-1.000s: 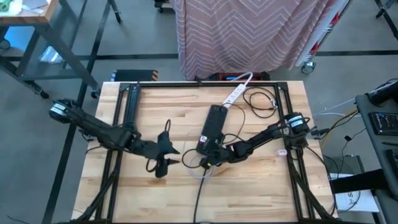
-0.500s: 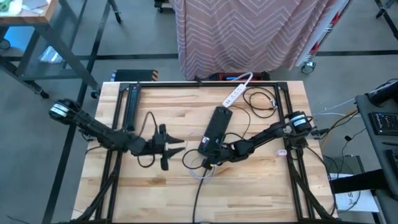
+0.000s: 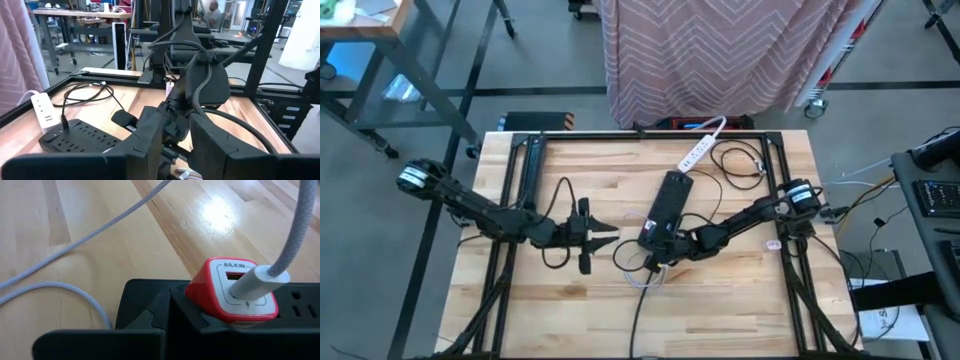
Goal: Insert USB
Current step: Insert the pink charger adapter into the white outlet extension
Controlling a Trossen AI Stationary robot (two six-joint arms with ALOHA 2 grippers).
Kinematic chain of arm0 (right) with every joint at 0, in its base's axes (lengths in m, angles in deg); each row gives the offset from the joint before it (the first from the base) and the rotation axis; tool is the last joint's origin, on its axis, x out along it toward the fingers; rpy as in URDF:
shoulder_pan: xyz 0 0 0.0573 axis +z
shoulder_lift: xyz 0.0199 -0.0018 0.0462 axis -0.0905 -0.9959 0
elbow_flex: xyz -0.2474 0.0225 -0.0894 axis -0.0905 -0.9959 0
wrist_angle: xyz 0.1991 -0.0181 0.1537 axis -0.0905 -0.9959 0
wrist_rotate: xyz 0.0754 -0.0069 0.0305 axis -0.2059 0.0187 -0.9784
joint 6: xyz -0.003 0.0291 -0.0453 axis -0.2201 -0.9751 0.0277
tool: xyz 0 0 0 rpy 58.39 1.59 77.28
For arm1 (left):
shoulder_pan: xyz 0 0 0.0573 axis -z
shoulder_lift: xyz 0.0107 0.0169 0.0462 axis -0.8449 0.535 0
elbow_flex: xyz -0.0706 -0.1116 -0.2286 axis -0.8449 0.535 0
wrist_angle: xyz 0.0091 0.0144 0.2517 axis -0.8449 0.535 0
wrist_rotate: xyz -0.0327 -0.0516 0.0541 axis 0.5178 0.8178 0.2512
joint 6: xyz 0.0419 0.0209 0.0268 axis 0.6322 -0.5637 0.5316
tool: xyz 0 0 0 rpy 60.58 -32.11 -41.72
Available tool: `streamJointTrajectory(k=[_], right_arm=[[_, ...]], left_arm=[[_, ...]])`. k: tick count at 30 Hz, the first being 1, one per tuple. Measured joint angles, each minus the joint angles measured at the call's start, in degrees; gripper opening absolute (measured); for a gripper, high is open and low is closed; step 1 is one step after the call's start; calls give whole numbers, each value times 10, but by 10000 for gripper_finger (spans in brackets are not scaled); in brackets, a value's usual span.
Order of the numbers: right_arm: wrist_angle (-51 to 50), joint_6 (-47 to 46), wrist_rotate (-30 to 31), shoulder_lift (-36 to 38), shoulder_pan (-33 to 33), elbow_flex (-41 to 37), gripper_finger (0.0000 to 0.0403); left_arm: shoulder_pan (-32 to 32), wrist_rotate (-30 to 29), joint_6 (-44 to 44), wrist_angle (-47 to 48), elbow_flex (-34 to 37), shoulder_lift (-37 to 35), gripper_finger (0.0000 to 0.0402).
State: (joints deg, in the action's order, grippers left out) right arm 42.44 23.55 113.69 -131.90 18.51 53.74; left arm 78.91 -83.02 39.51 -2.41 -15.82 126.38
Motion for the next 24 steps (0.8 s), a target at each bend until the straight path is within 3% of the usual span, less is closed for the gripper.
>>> streamJointTrajectory(k=[11, 24], right_arm=[[2, 6, -1, 0, 0, 0, 0], [9, 21, -3, -1, -1, -1, 0]], left_arm=[[-7, 0, -36, 16, -12, 0, 81], [-87, 29, -72, 56, -36, 8, 78]])
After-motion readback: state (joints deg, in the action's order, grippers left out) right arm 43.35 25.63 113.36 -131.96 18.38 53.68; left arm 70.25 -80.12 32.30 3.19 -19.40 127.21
